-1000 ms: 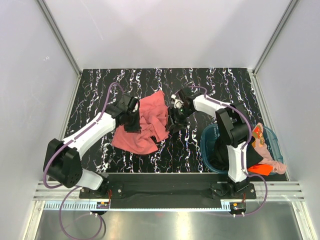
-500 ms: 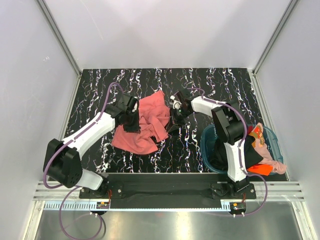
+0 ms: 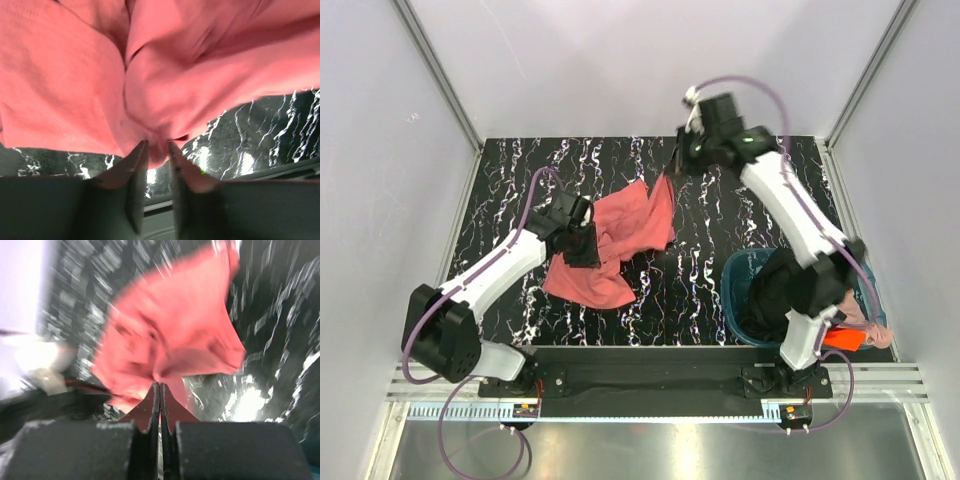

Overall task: Fold and stack the t-shirts
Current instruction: Flatten the tshirt out

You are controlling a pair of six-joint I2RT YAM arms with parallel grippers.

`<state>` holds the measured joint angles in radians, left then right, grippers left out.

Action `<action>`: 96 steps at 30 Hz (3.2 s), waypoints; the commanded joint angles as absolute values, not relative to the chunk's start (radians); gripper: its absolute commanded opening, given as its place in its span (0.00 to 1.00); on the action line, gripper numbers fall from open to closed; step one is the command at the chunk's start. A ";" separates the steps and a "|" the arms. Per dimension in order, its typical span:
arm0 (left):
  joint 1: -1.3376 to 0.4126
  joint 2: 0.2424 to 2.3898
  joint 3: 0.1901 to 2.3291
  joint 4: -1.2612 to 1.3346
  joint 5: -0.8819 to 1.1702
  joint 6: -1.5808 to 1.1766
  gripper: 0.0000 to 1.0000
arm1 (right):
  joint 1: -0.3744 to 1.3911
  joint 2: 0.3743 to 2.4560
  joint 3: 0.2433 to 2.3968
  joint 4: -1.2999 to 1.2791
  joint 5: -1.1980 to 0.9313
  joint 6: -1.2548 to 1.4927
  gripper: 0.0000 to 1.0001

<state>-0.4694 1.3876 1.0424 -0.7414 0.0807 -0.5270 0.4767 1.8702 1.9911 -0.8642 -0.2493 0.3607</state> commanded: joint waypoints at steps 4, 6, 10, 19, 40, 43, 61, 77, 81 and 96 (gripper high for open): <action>-0.465 1.104 1.012 -0.716 0.043 -0.574 0.72 | 0.474 1.551 2.162 -0.692 -0.173 0.379 0.00; -0.465 1.016 1.017 -0.697 0.054 -0.574 0.86 | 0.476 1.514 2.219 -0.637 -0.182 0.370 0.00; -0.469 0.845 1.064 -0.646 0.118 -0.523 0.99 | 0.474 1.476 2.304 -0.448 -0.189 0.429 0.00; -0.494 0.814 1.210 -0.598 0.267 -0.492 0.99 | 0.476 1.617 2.615 -0.457 -0.218 0.471 0.00; -1.019 1.215 1.304 -0.269 -0.118 -0.371 0.99 | 0.479 1.654 2.602 -0.189 -0.153 0.825 0.00; -1.019 1.310 1.336 -0.264 -0.173 -0.328 0.99 | 0.480 1.635 2.599 -0.193 -0.152 0.833 0.00; -1.039 1.160 1.089 -0.189 -0.464 -0.255 0.98 | 0.479 1.605 2.579 -0.273 -0.166 0.831 0.00; -0.870 1.428 1.276 -0.083 0.181 -0.103 0.99 | 0.479 1.569 2.540 -0.295 -0.184 0.841 0.00; -0.841 1.485 1.361 -0.159 0.197 -0.078 0.66 | 0.479 1.560 2.536 -0.316 -0.179 0.825 0.00; -0.710 1.233 1.318 -0.337 -0.296 -0.141 0.00 | 0.477 1.581 2.447 -0.295 -0.124 0.723 0.00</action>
<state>-0.7731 1.2854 1.2461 -0.3202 -0.0994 -0.1375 0.4767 1.5562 2.4466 -0.3641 -0.1581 0.7799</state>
